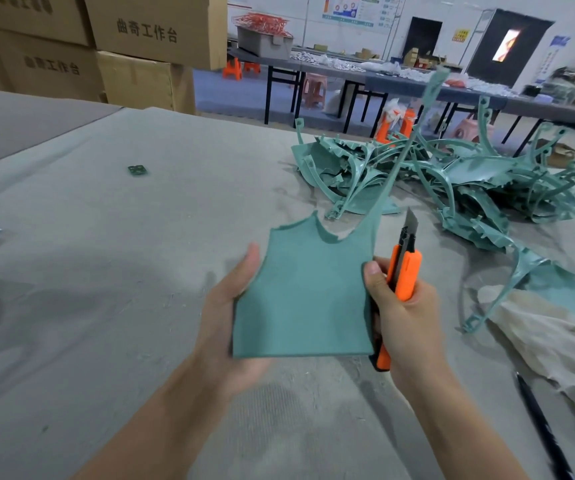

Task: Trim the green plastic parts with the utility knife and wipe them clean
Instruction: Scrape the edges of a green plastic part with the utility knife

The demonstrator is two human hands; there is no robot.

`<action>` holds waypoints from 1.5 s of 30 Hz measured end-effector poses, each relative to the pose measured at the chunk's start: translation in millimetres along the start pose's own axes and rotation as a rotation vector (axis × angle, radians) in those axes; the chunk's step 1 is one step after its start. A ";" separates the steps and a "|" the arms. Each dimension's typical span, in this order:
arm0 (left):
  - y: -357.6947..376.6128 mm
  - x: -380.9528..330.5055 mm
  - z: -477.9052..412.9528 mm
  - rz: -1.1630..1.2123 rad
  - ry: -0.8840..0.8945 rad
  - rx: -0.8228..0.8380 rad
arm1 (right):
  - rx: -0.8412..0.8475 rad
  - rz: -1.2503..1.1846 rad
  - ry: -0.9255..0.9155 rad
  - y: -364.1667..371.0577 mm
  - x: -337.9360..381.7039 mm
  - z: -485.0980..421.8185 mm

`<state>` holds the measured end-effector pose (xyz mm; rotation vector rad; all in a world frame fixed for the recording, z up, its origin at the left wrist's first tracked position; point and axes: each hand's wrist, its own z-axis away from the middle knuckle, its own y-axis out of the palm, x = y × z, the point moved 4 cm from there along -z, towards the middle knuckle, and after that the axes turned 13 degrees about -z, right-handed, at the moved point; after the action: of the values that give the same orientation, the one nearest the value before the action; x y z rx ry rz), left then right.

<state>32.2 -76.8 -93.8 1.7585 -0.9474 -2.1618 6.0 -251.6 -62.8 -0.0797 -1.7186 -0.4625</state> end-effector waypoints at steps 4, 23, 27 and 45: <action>8.7 -4.9 0.2 -0.177 -0.012 0.157 | -0.069 0.079 -0.090 -10.6 0.9 -7.9; 40.2 -8.5 23.7 -1.266 0.711 -0.418 | 0.243 0.608 -0.487 25.1 13.3 27.4; 42.4 -11.3 26.6 -1.312 0.756 -0.435 | 0.253 0.601 -0.495 27.1 16.2 29.2; 45.8 -15.3 28.8 -1.488 0.781 -0.523 | 0.103 0.693 -0.566 19.2 19.6 26.1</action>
<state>-1.3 -94.1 -52.1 2.8749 1.3563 -1.4119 -16.4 -228.9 -42.3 -0.7645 -2.1100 0.1890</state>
